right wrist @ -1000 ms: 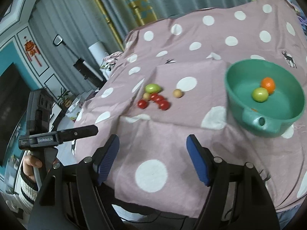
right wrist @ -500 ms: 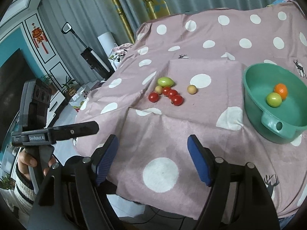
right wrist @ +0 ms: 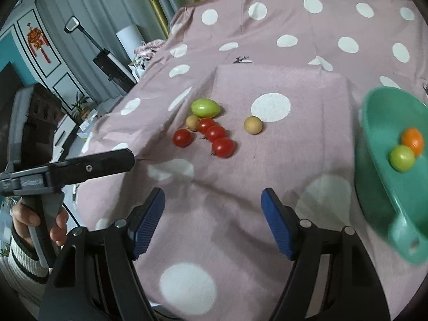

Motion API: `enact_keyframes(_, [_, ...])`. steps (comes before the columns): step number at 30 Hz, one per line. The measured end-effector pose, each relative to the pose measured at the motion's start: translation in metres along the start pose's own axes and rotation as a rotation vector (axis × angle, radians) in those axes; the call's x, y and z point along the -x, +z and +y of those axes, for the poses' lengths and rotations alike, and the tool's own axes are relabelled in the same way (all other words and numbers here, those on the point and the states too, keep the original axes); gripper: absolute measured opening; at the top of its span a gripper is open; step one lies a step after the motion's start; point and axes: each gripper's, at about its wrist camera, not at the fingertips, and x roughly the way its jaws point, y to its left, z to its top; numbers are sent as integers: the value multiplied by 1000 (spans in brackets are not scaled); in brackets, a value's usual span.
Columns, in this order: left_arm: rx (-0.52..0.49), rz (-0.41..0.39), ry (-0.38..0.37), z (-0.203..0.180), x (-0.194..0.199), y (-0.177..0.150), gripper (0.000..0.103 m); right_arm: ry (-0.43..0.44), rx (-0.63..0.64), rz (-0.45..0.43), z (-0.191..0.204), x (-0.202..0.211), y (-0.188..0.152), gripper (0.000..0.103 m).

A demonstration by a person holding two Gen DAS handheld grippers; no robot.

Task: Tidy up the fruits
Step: 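Grasp a red cherry tomato with the right tool while the left tool grasps another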

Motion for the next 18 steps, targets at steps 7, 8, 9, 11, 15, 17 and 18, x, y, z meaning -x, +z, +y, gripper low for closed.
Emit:
enact_keyframes(7, [-42,43,-23,0,-31,25,80,-13,22,69,-10,-36,23,73])
enact_keyframes(8, [-34,59,-29,2,-37,29,80,-12,30,81,-11,-43,26,72])
enact_keyframes(9, [-29,70,-32,2,-41,31,80,-10,33,89,-12,-47,28,71])
enact_keyframes(11, [-18,90,-34,4,-49,36,80,-7,39,105,-13,-55,32,69])
enact_keyframes(15, [5,110,-63,9,-58,44,80,-7,60,128,-12,-68,40,64])
enact_keyframes(17, [24,114,-86,13,-60,47,80,1,70,133,-12,-71,42,63])
enact_keyframes(18, [37,114,-105,16,-60,48,80,2,73,134,-12,-72,43,61])
